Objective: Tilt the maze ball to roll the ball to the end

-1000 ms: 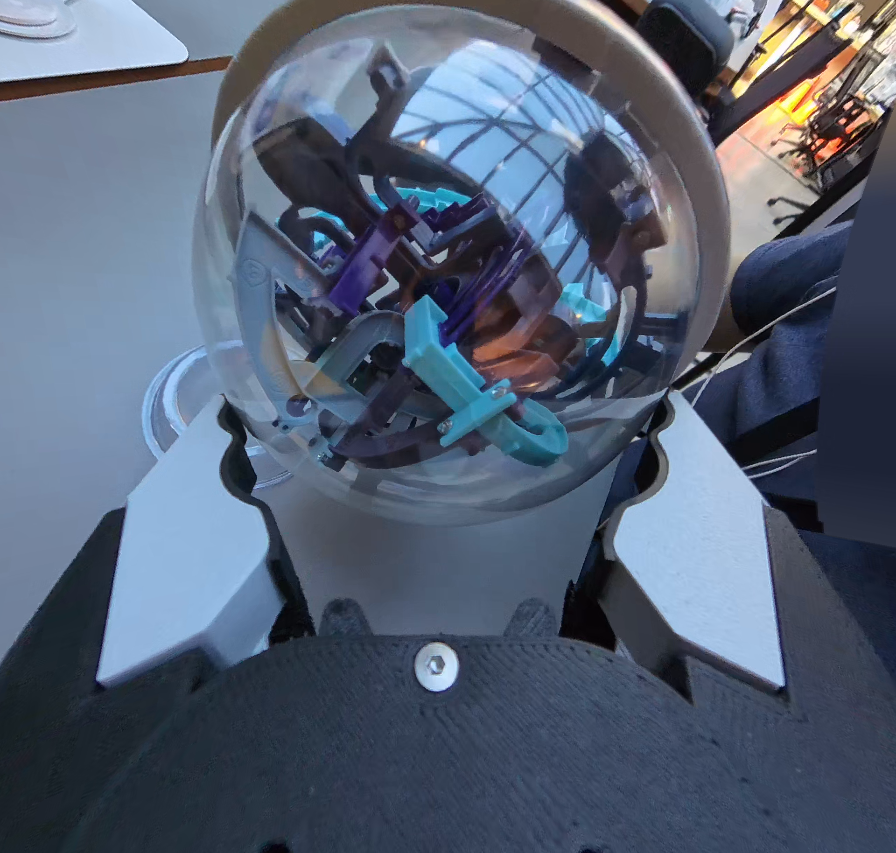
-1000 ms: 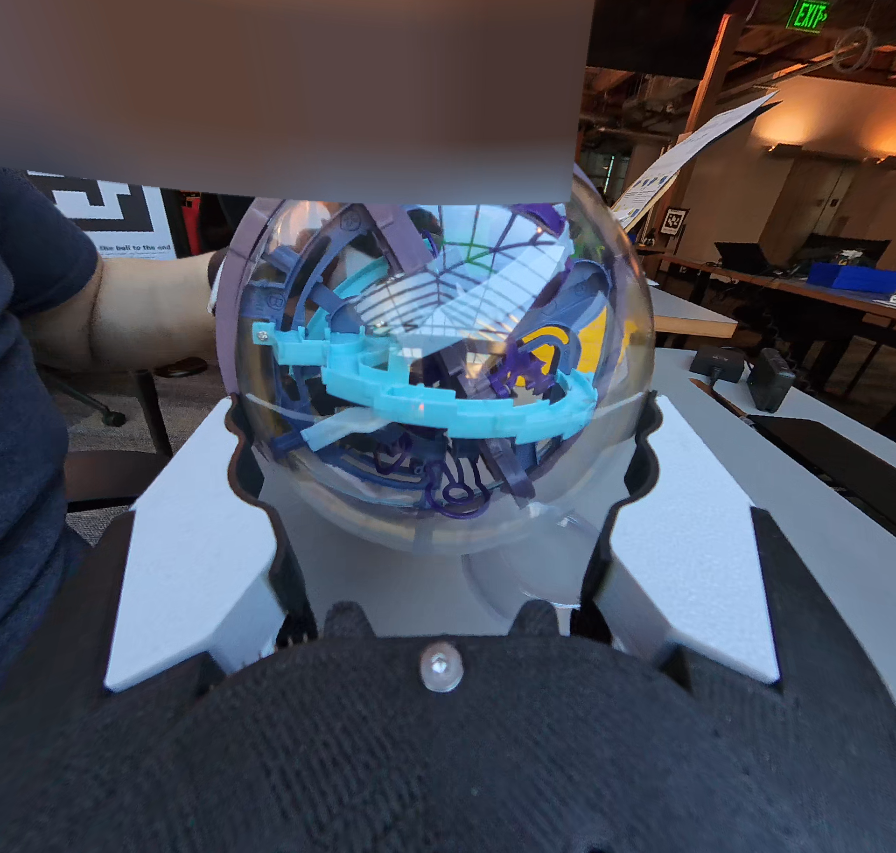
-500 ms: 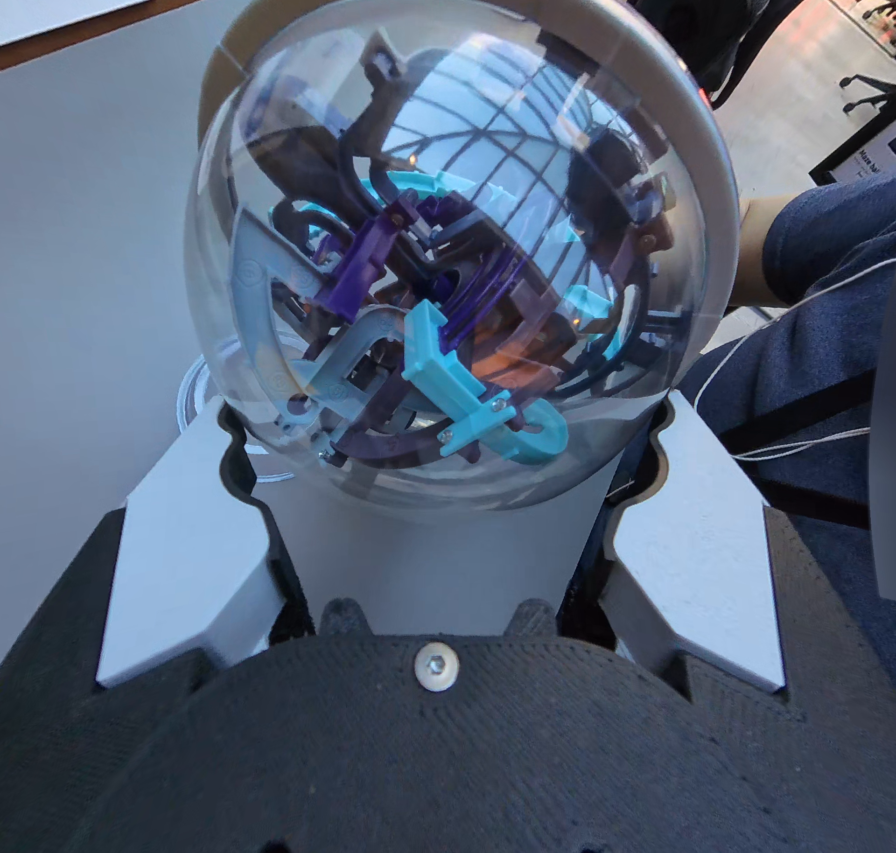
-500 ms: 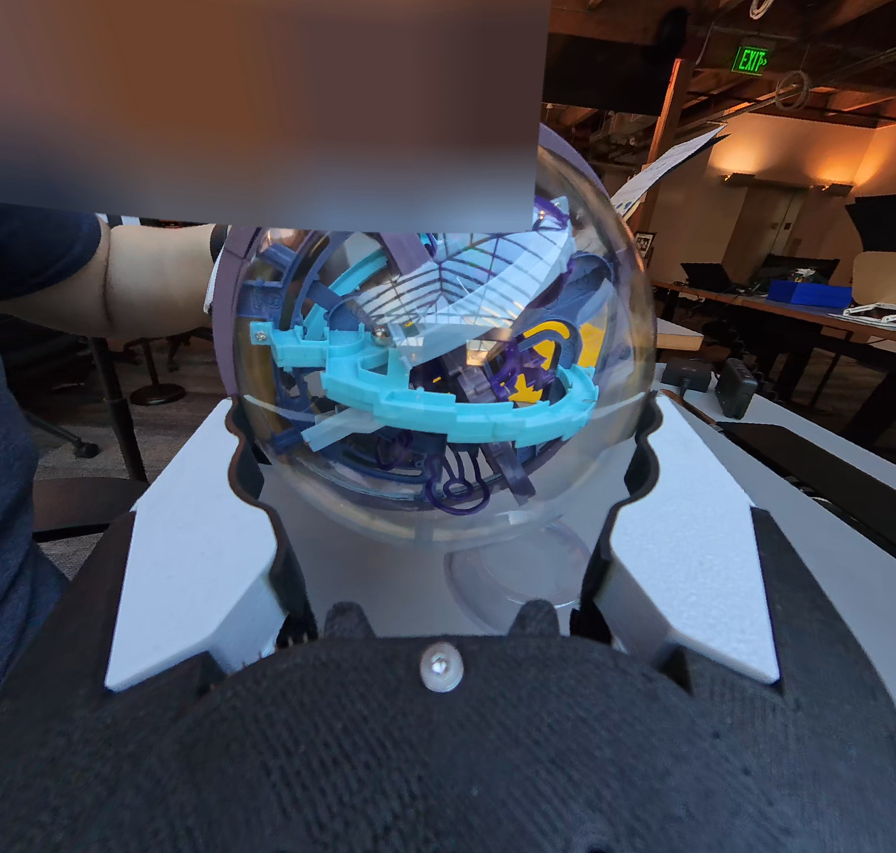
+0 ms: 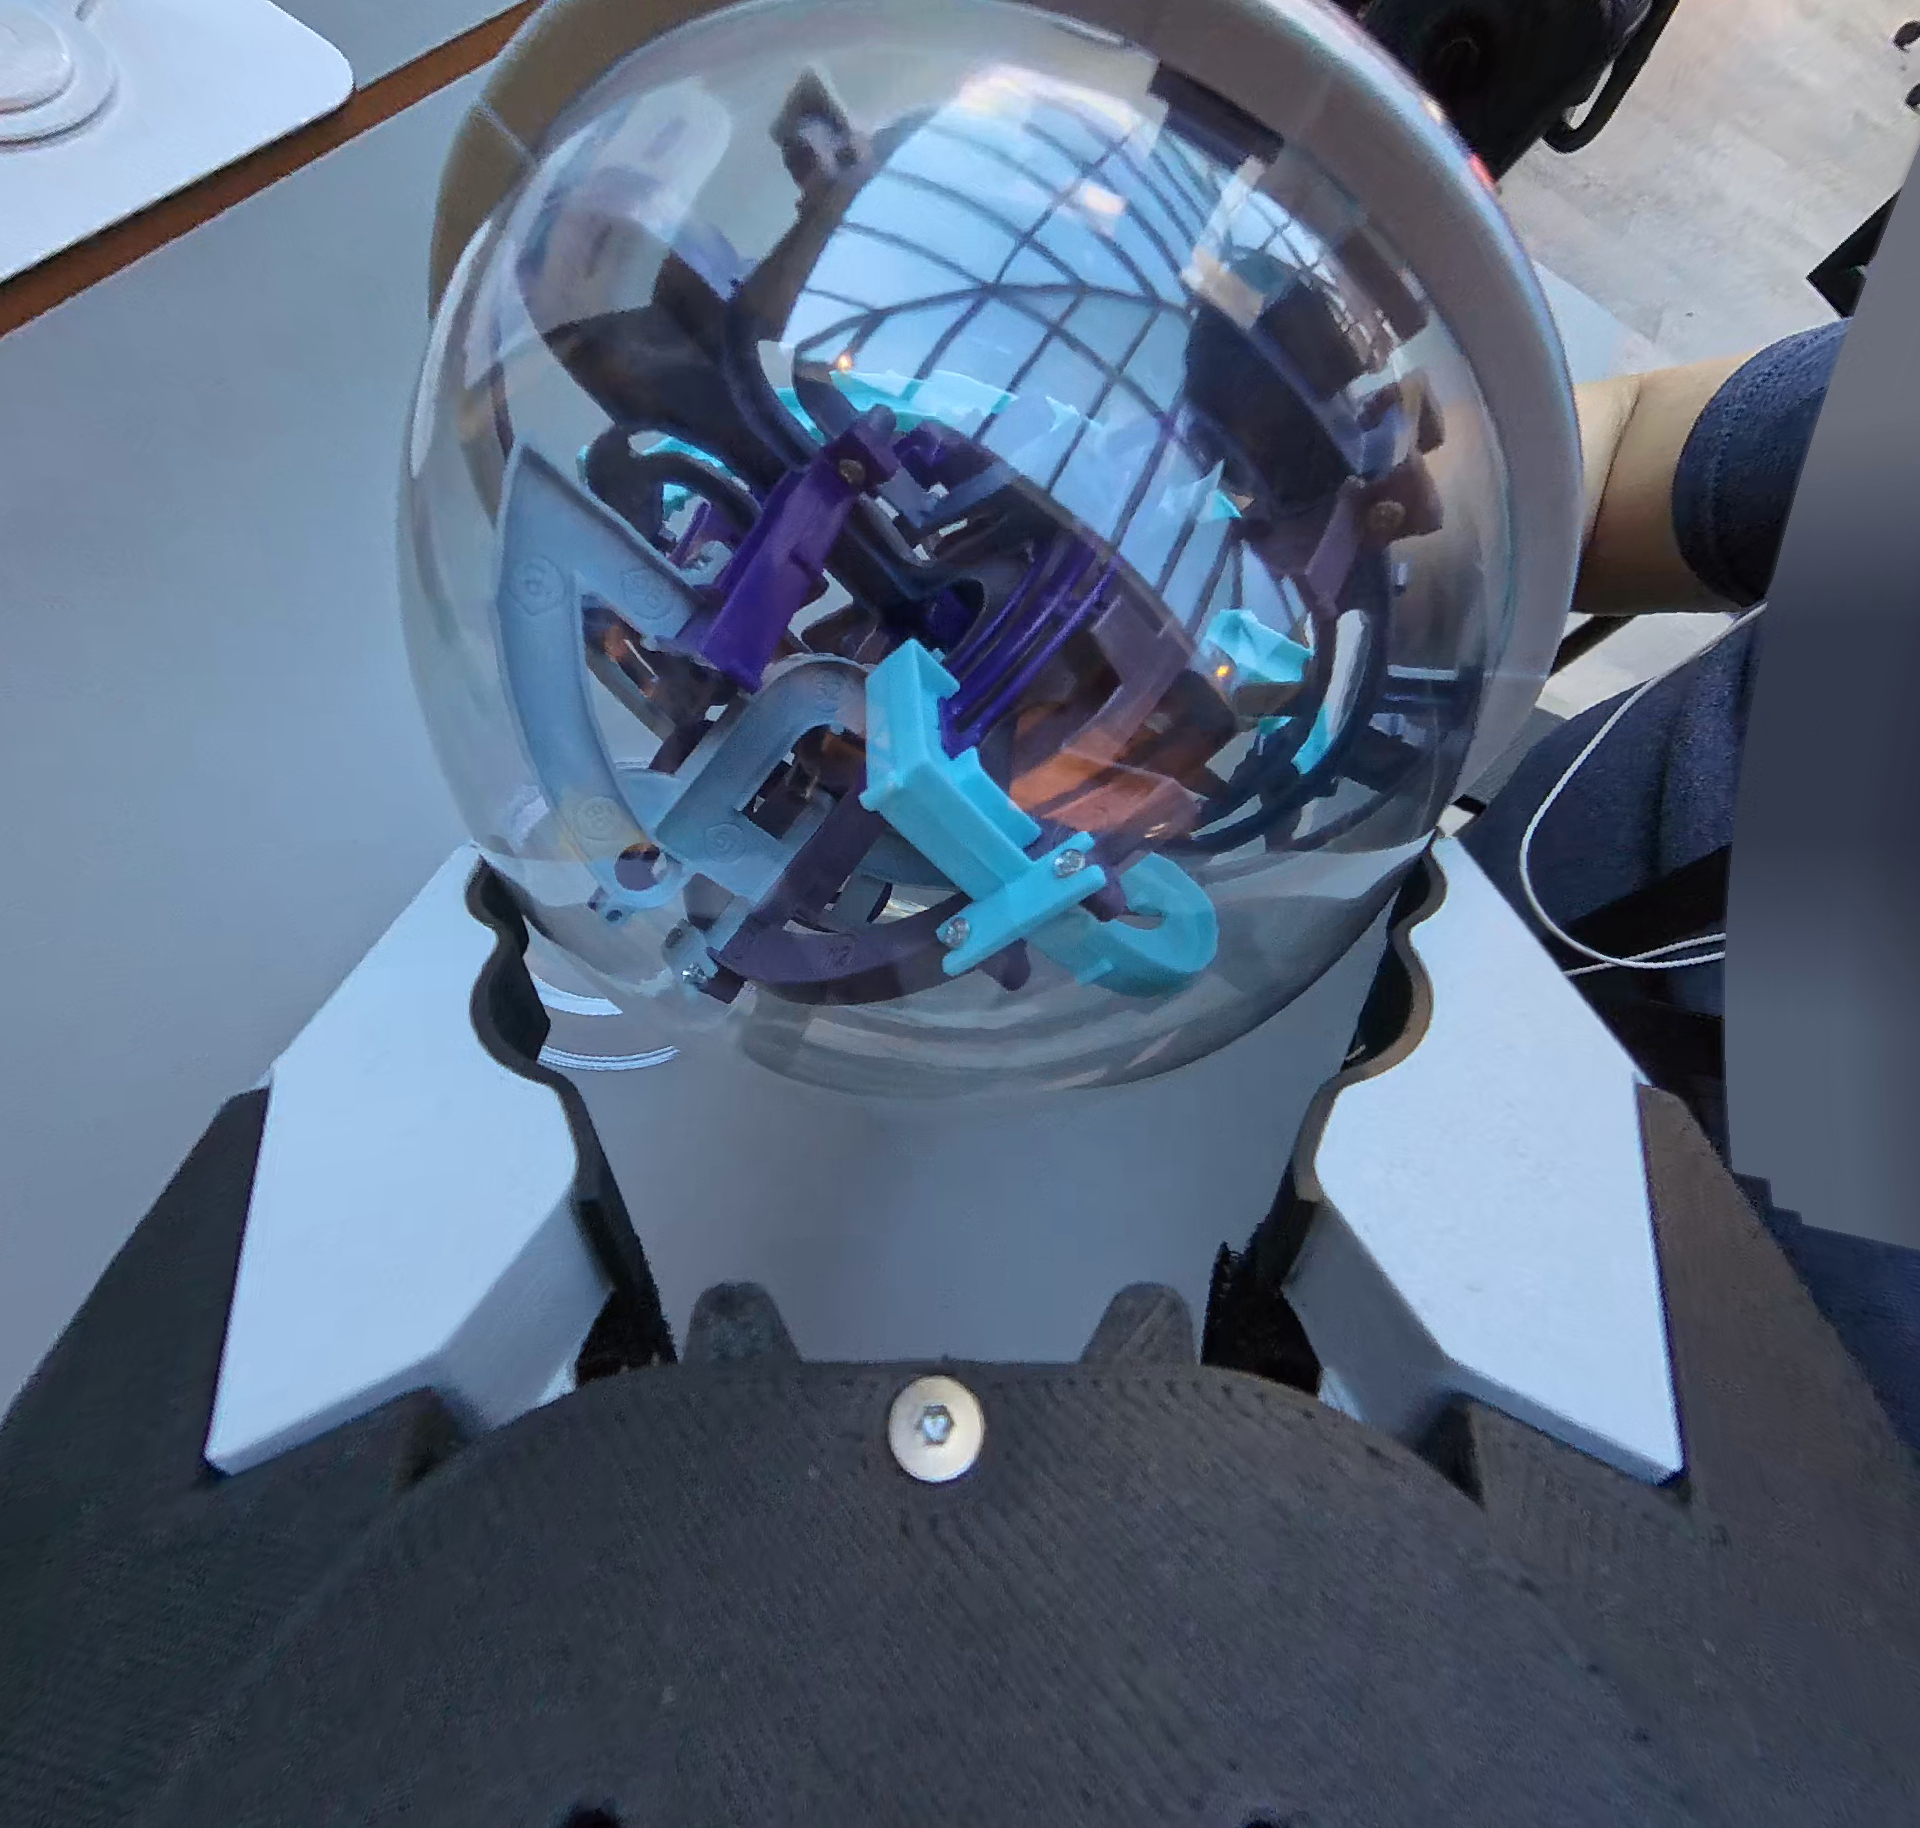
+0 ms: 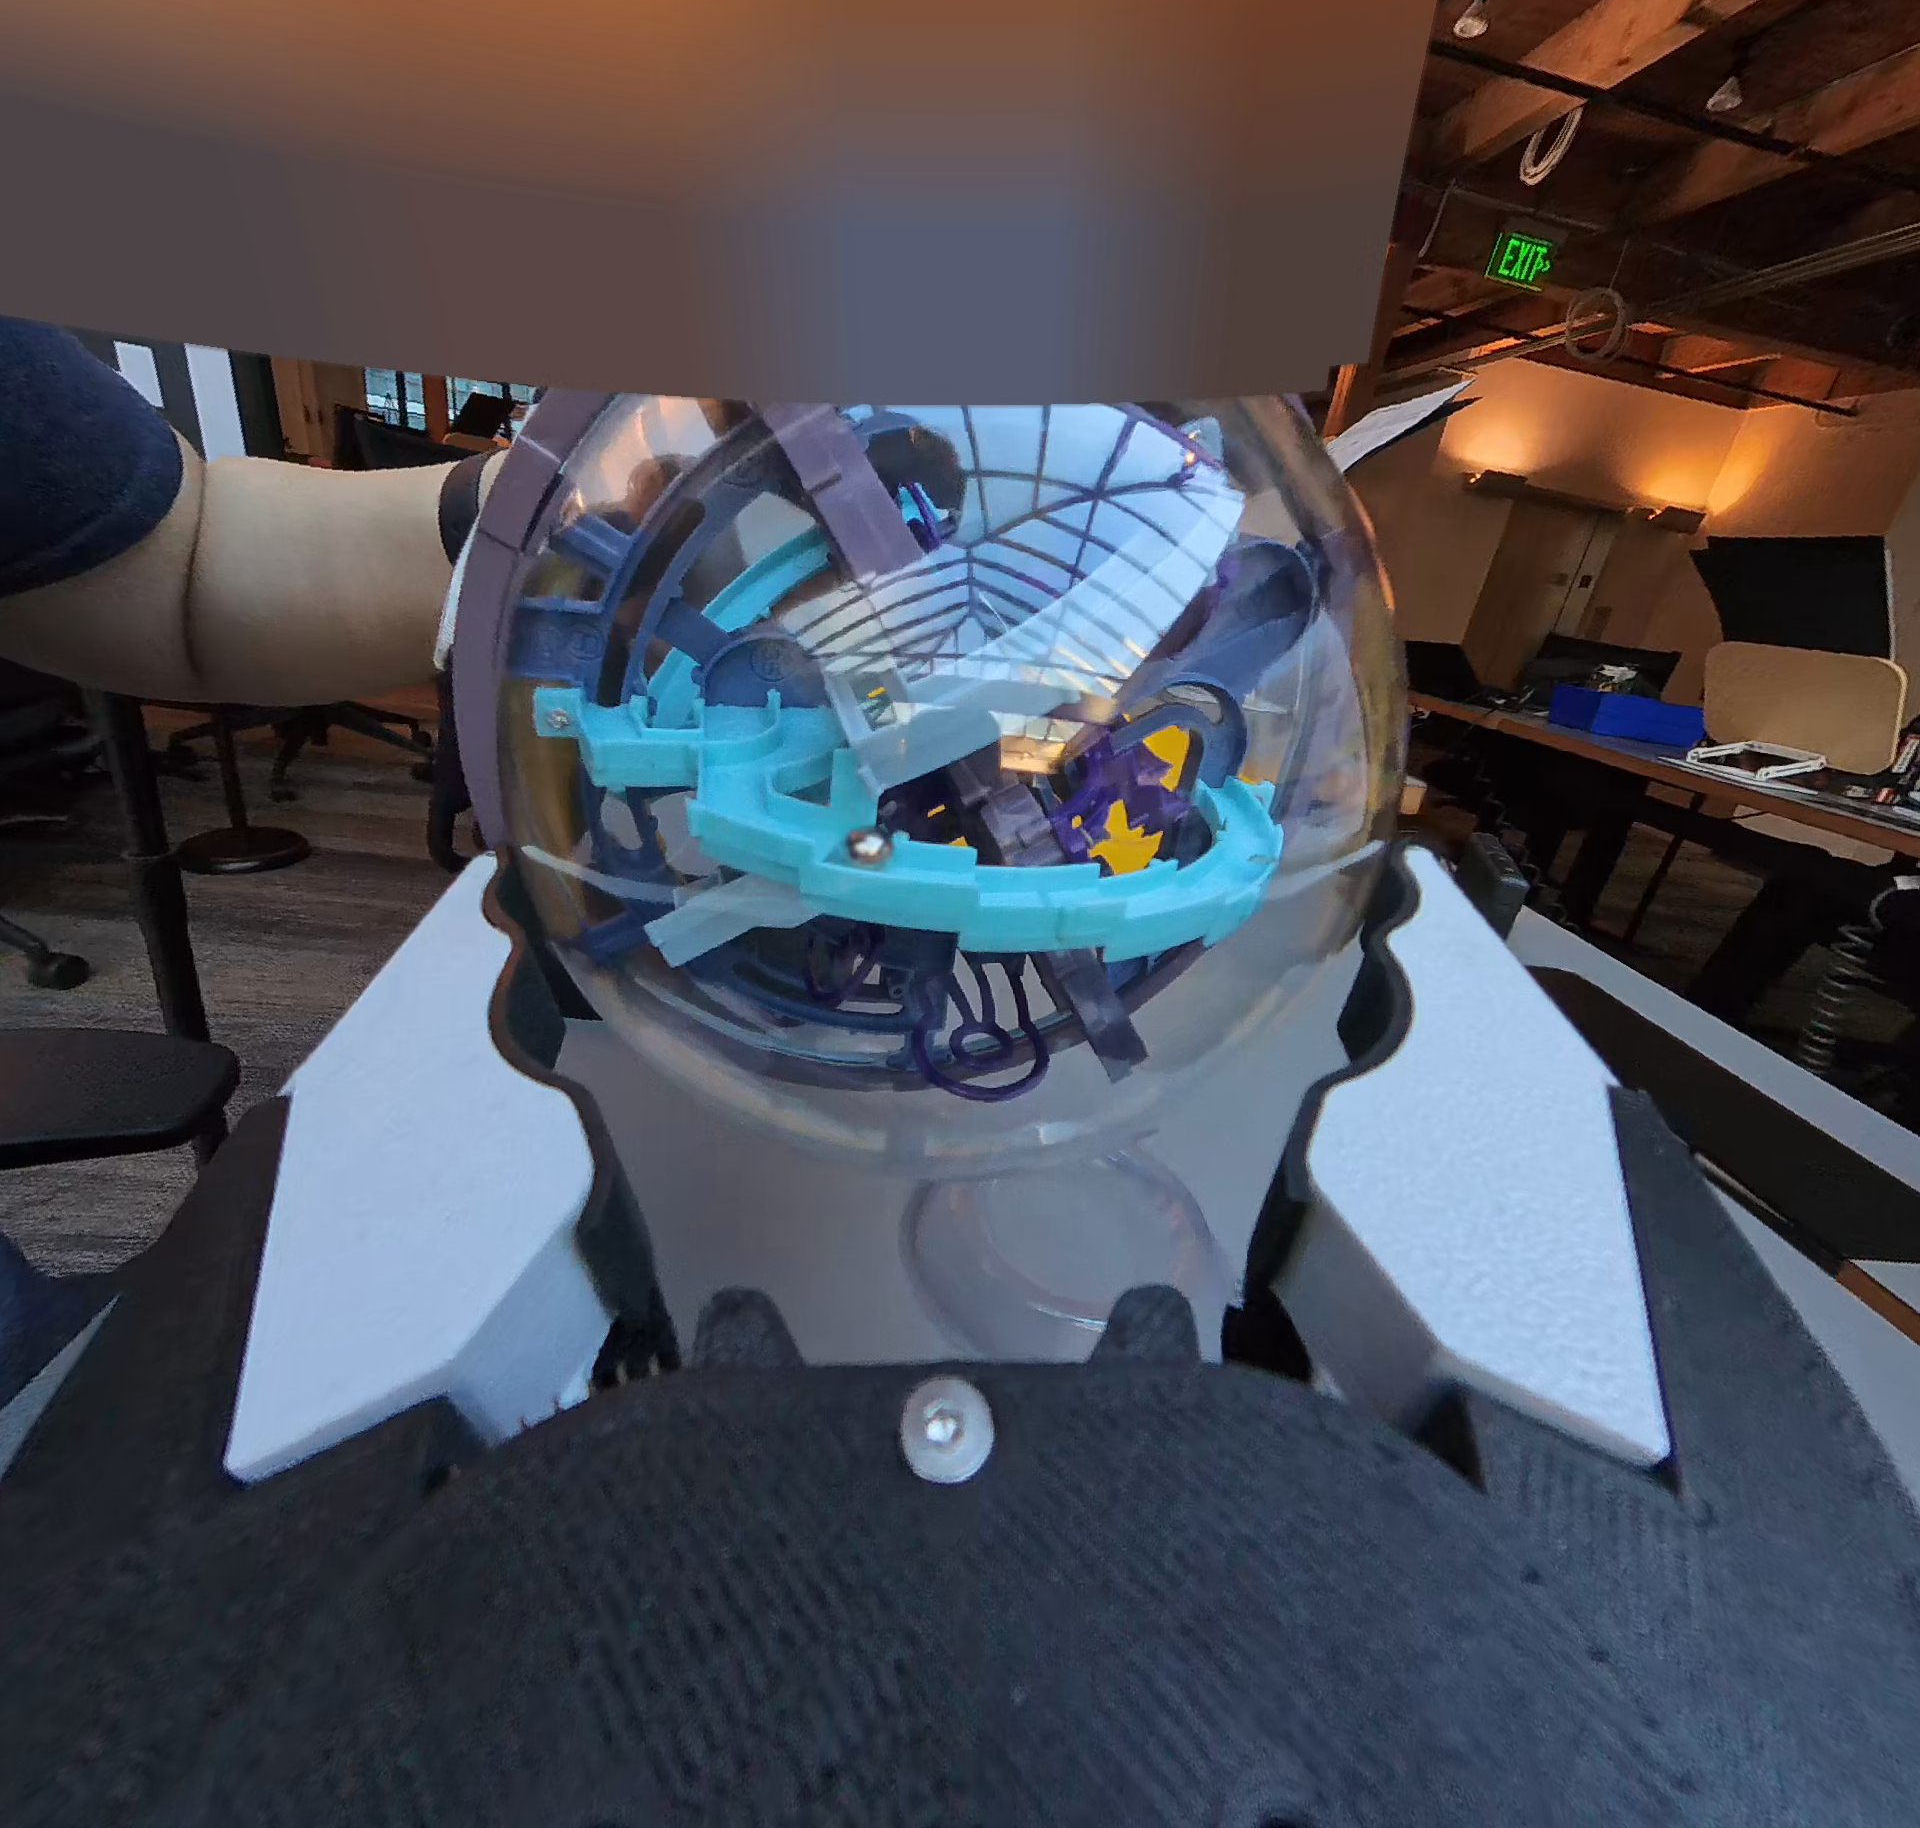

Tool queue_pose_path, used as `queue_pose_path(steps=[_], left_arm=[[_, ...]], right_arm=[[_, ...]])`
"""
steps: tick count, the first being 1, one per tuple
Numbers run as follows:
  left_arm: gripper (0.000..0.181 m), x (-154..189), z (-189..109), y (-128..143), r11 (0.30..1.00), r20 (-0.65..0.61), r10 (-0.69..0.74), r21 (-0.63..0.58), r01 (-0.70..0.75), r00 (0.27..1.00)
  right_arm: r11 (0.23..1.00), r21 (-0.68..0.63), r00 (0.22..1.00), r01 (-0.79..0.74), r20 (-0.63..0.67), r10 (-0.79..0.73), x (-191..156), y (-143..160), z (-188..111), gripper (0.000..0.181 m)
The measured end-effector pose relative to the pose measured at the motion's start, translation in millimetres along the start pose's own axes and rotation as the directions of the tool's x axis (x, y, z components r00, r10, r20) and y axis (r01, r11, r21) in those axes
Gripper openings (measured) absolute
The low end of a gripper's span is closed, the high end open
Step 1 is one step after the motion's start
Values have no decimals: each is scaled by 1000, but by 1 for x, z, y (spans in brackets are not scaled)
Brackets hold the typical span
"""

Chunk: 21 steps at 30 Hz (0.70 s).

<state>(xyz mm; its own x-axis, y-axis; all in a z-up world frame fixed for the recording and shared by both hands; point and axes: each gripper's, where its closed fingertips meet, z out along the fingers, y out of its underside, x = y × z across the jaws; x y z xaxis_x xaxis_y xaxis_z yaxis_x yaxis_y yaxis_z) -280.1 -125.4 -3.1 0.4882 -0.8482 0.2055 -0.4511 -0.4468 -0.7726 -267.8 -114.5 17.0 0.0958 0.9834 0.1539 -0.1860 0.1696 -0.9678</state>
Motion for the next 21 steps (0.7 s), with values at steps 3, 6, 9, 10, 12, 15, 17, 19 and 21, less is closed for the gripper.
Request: queue_pose_path(steps=[3, 6, 9, 10, 12, 15, 17, 19, 21], left_arm=[[159, 0, -1, -1, 999, 3, 33, 10, -33, 999], [159, 1, -2, -1, 998, -3, 54, 29, -54, 999], [159, 1, -3, -2, 996, -4, 72, 45, -72, 997], [158, 1, -3, -2, 996, -5, 76, 46, -75, 997], [159, 1, -3, -2, 996, -8, 79, 47, -79, 997], [159, 1, -3, -1, 996, -13, 76, 44, -75, 997], [158, 1, -3, -1, 997, -16, 71, 43, -70, 997], [158, 1, -3, 0, 997, -19, 65, 44, -64, 998], [159, 0, -3, 1, 997, -17, 63, 44, -63, 998]], right_arm=[[999, 7, 999, 32, -12, -31, -1, -1, 1, 153], [999, 15, 998, 52, -24, -52, -2, -3, 1, 153], [997, 19, 997, 70, -32, -70, -3, -4, 1, 153], [997, 18, 997, 73, -33, -73, -3, -4, 1, 153], [997, 19, 996, 76, -37, -75, -3, -4, 2, 153], [997, 19, 997, 72, -38, -71, -3, -4, 2, 153], [997, 19, 997, 68, -38, -67, -3, -4, 2, 153], [998, 19, 997, 61, -37, -61, -4, -3, 2, 153], [998, 14, 998, 57, -39, -57, -4, -1, 3, 153]])
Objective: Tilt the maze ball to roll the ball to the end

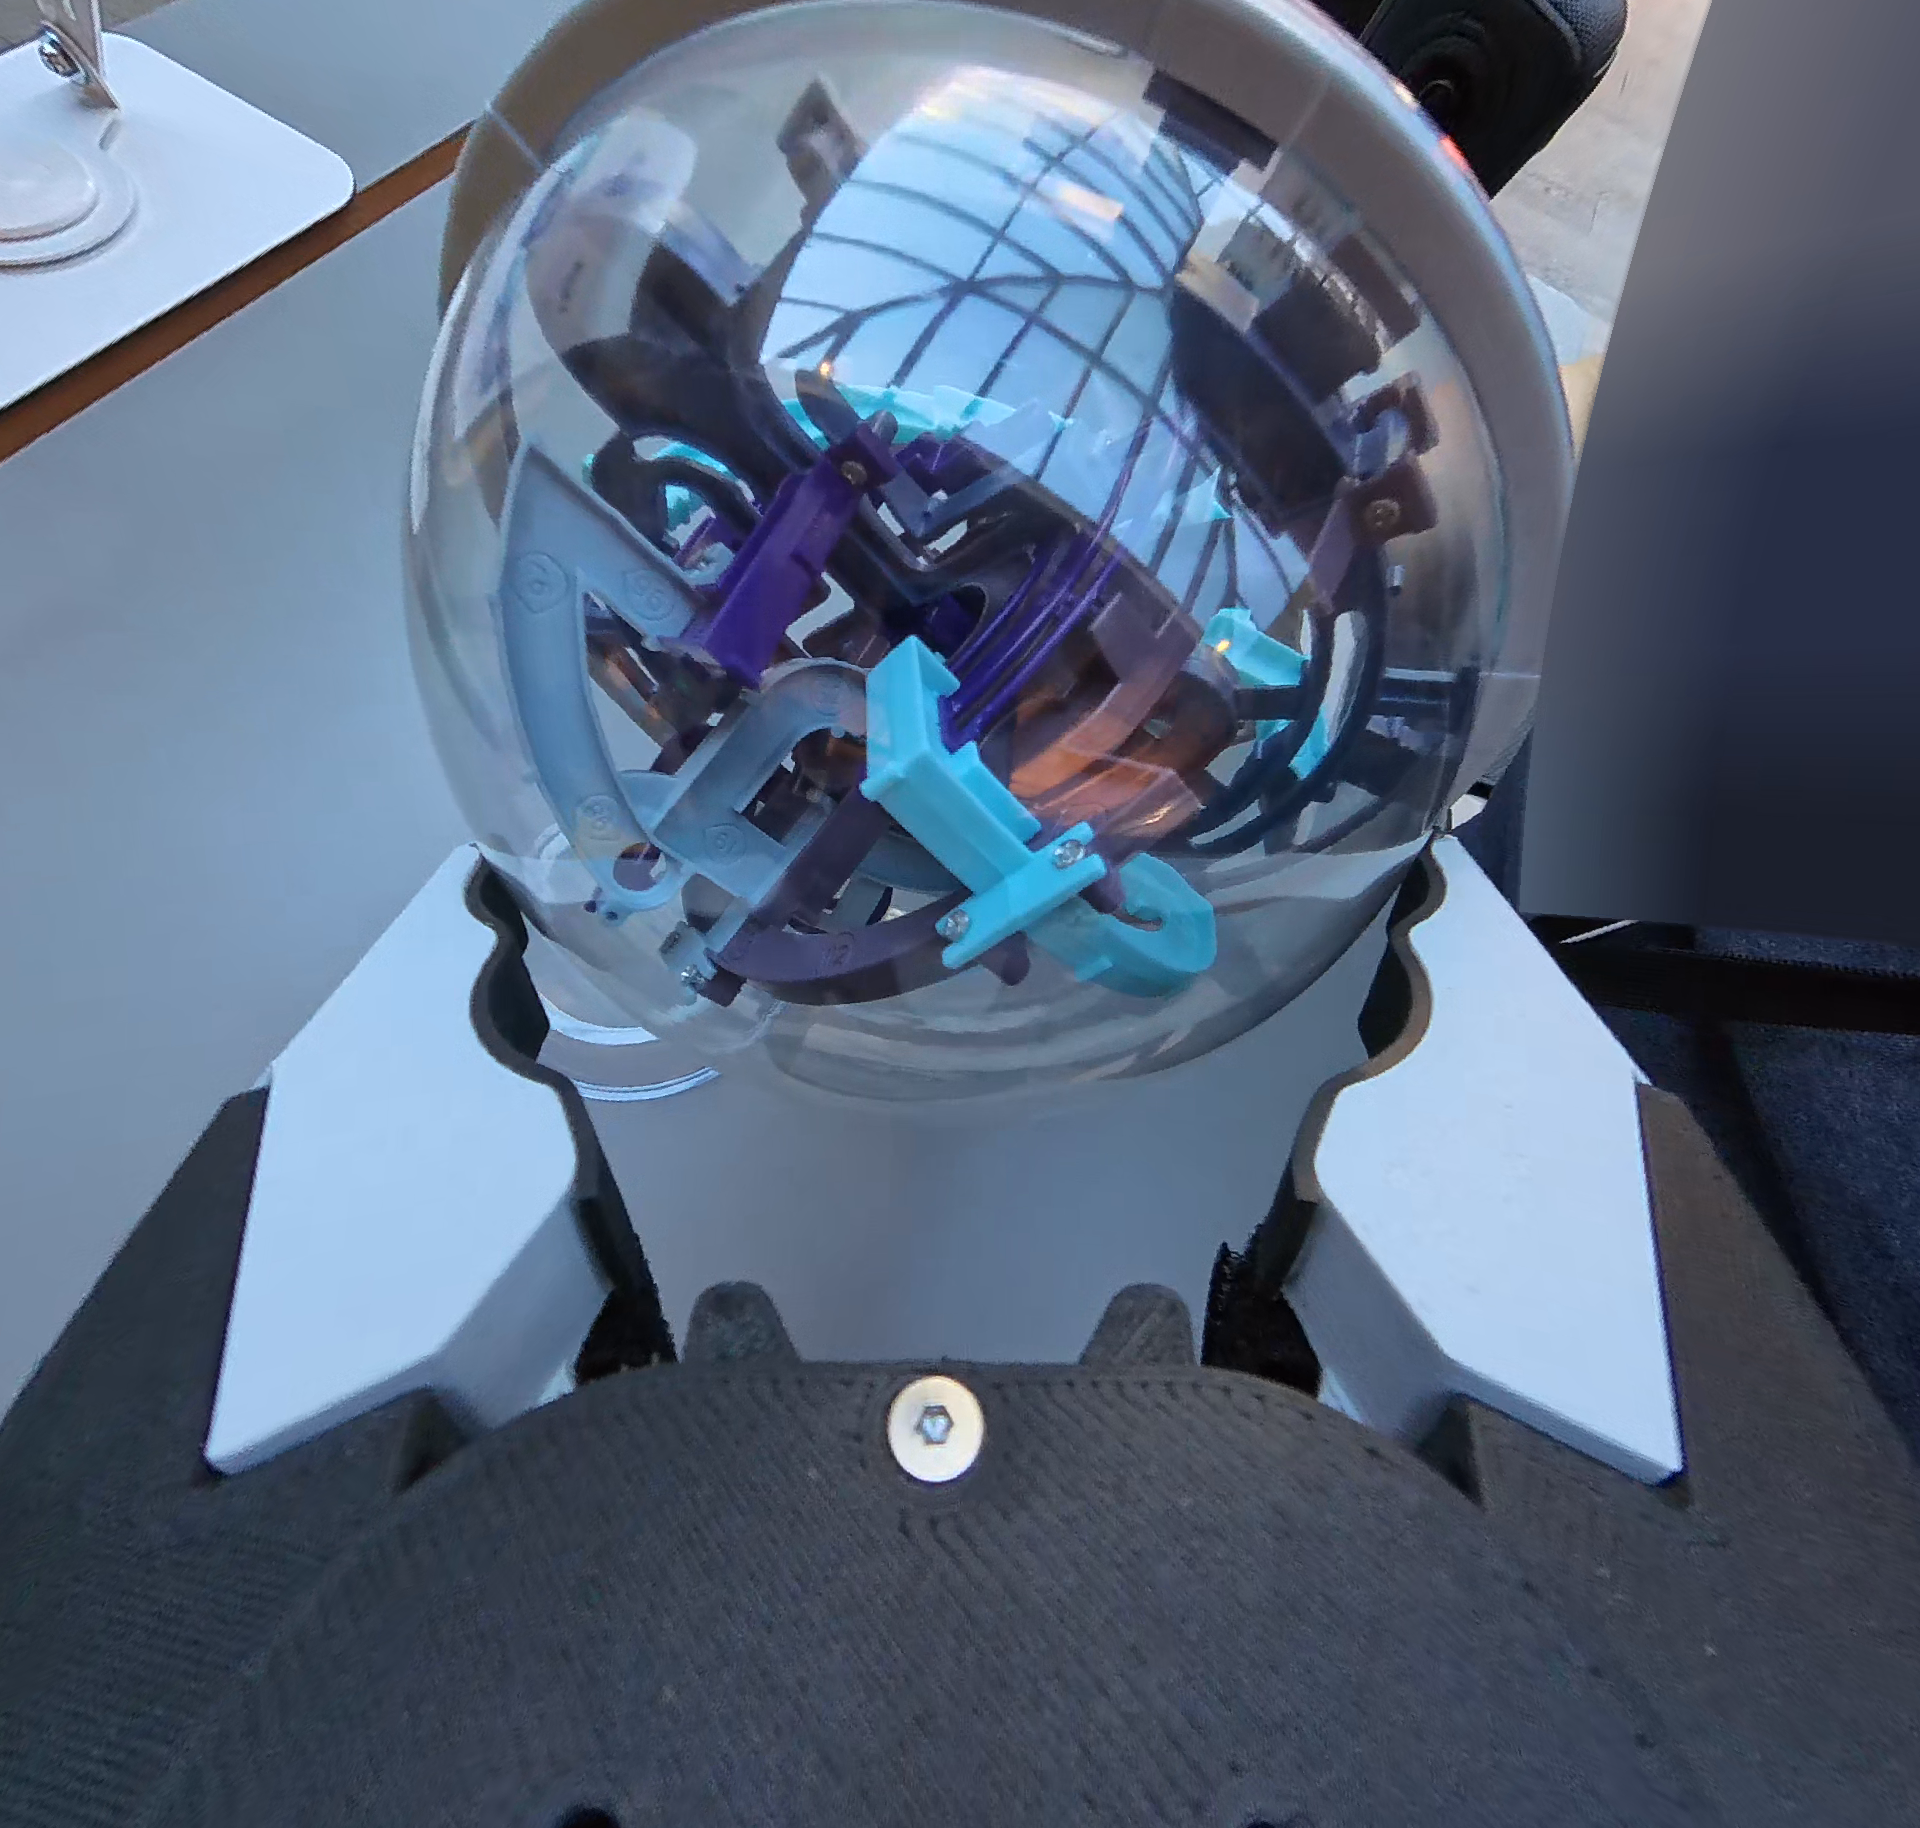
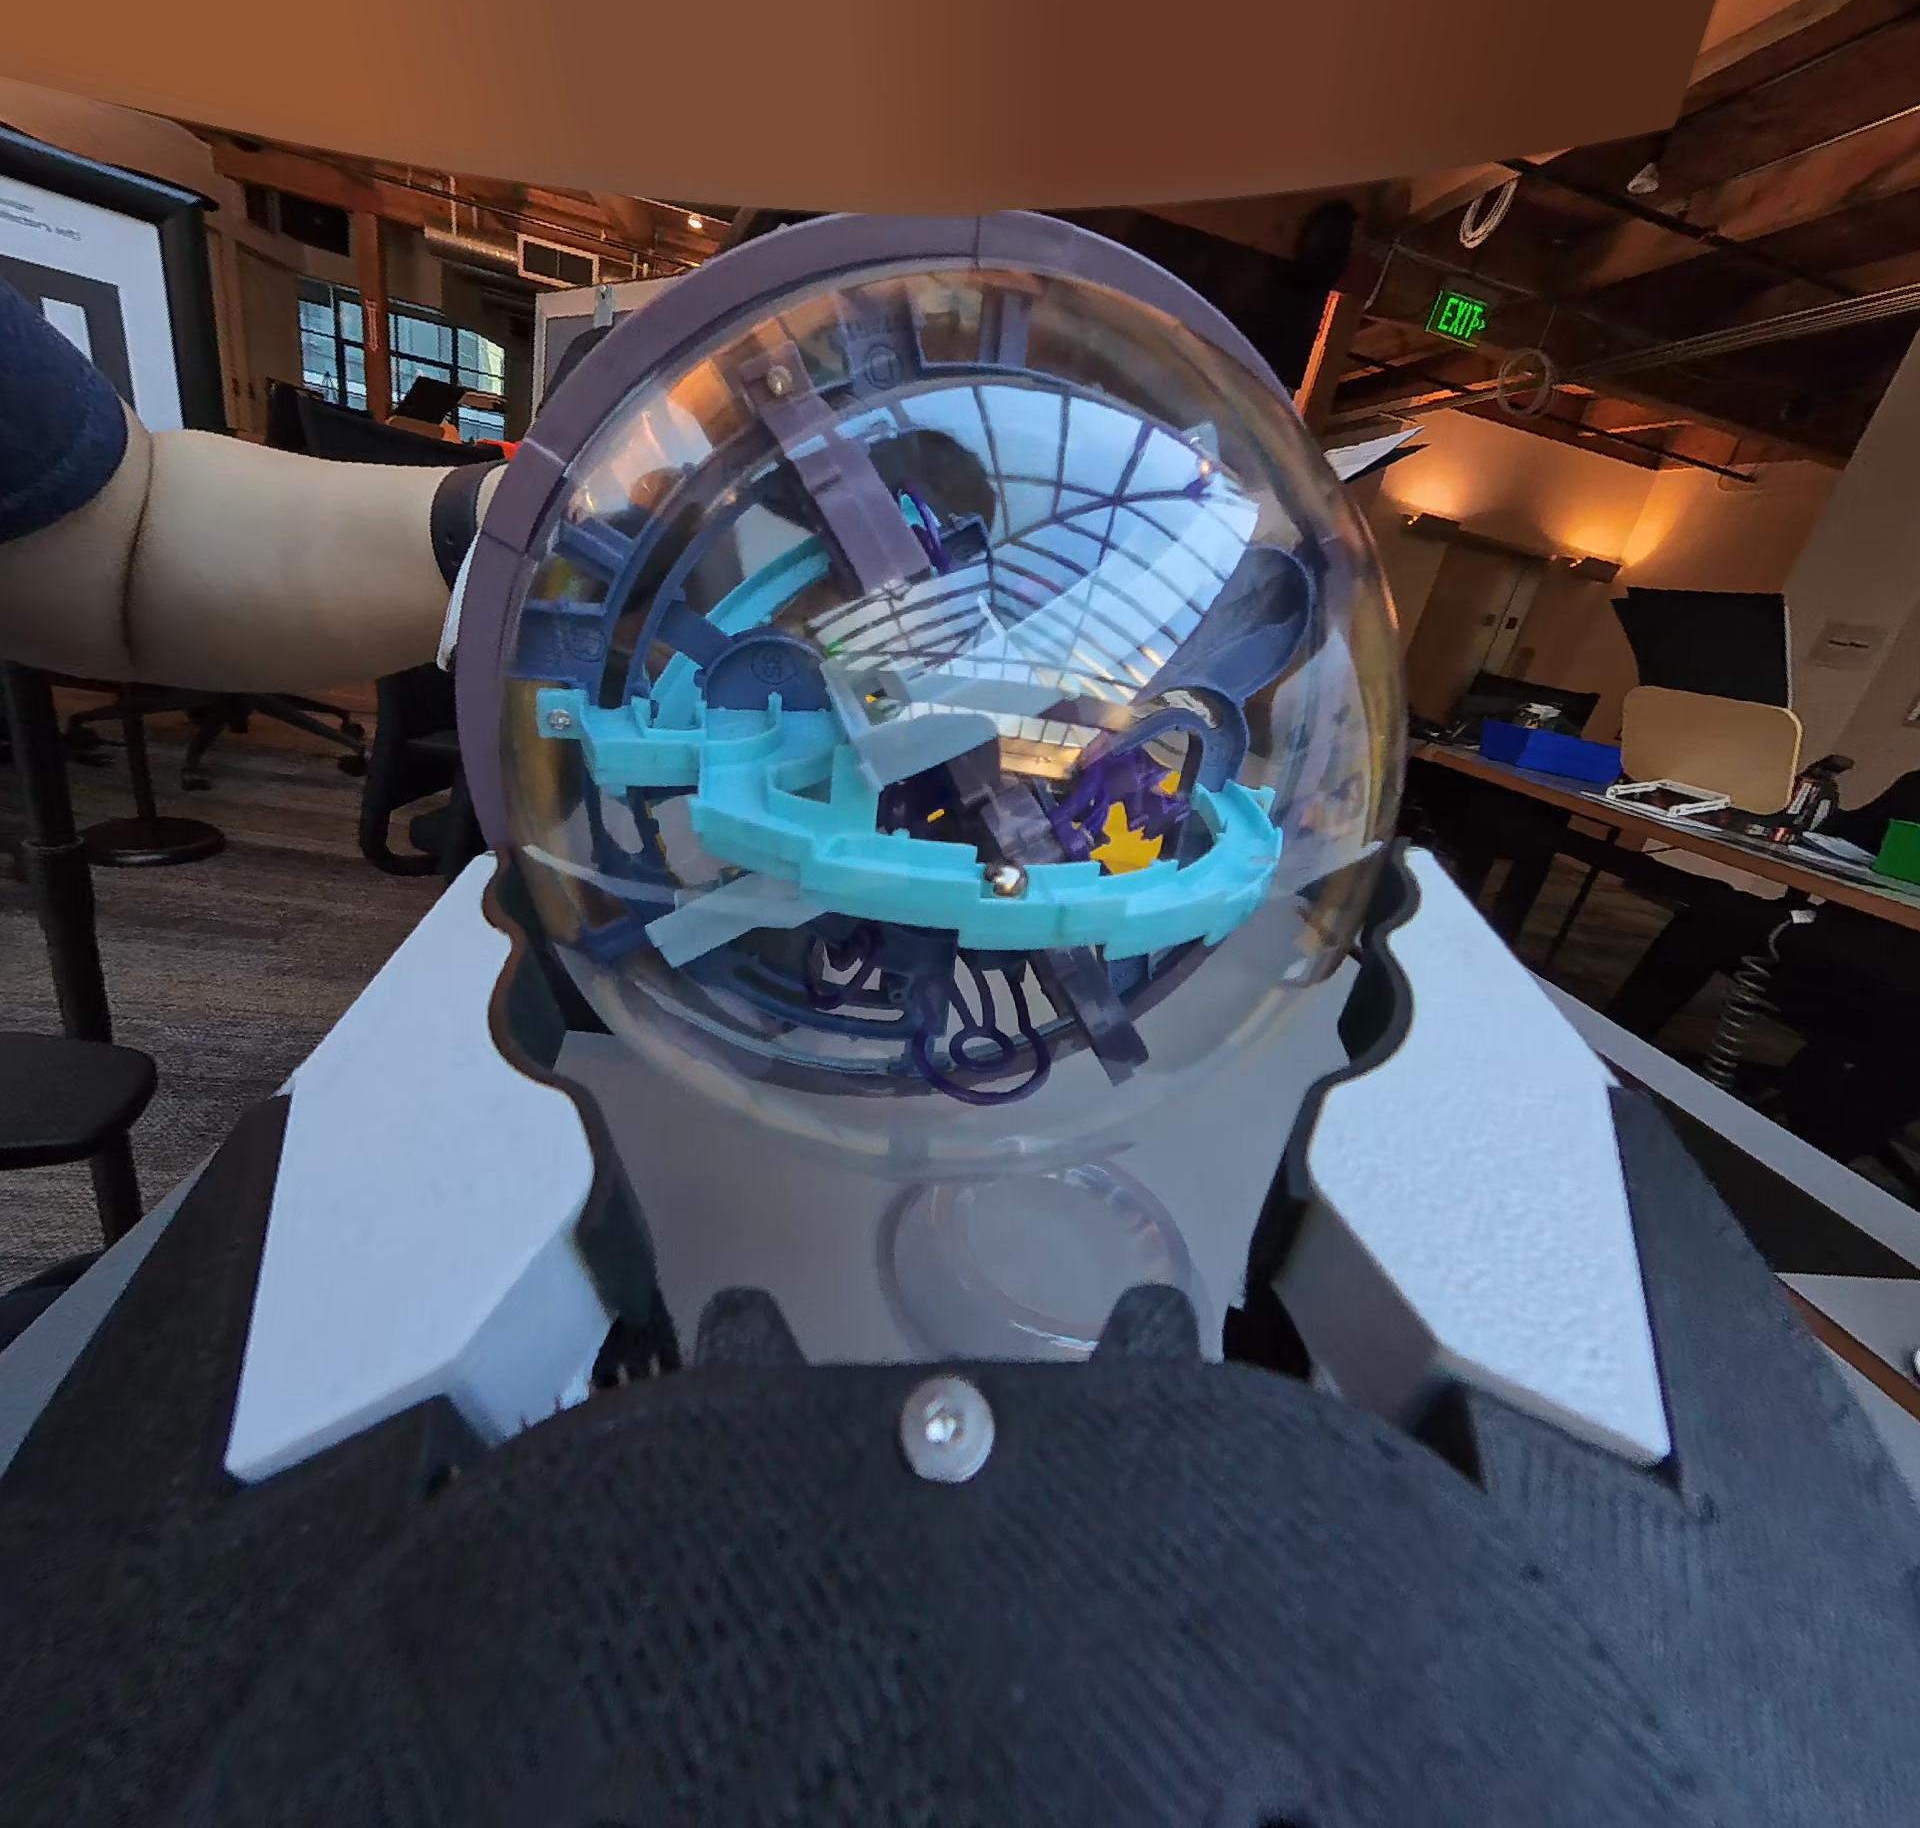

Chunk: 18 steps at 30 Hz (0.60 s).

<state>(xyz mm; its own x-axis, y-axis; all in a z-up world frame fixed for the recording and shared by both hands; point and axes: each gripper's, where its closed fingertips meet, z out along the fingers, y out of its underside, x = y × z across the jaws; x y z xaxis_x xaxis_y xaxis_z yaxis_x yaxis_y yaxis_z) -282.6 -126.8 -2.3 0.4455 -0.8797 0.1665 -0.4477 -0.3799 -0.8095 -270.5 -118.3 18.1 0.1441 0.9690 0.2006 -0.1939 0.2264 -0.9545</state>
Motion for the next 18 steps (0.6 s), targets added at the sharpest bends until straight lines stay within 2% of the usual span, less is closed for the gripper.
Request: queue_pose_path(steps=[11, 18], left_arm=[[159, -10, 7, 12, 1000, -1, 8, 18, -8, 1000], [159, -29, 18, 22, 995, -44, 7, 103, -2, 999]], right_arm=[[998, -68, 1000, 14, 4, -14, 2, 18, 2, 154], [991, -127, 999, 36, 4, -36, 13, 39, 6, 154]])
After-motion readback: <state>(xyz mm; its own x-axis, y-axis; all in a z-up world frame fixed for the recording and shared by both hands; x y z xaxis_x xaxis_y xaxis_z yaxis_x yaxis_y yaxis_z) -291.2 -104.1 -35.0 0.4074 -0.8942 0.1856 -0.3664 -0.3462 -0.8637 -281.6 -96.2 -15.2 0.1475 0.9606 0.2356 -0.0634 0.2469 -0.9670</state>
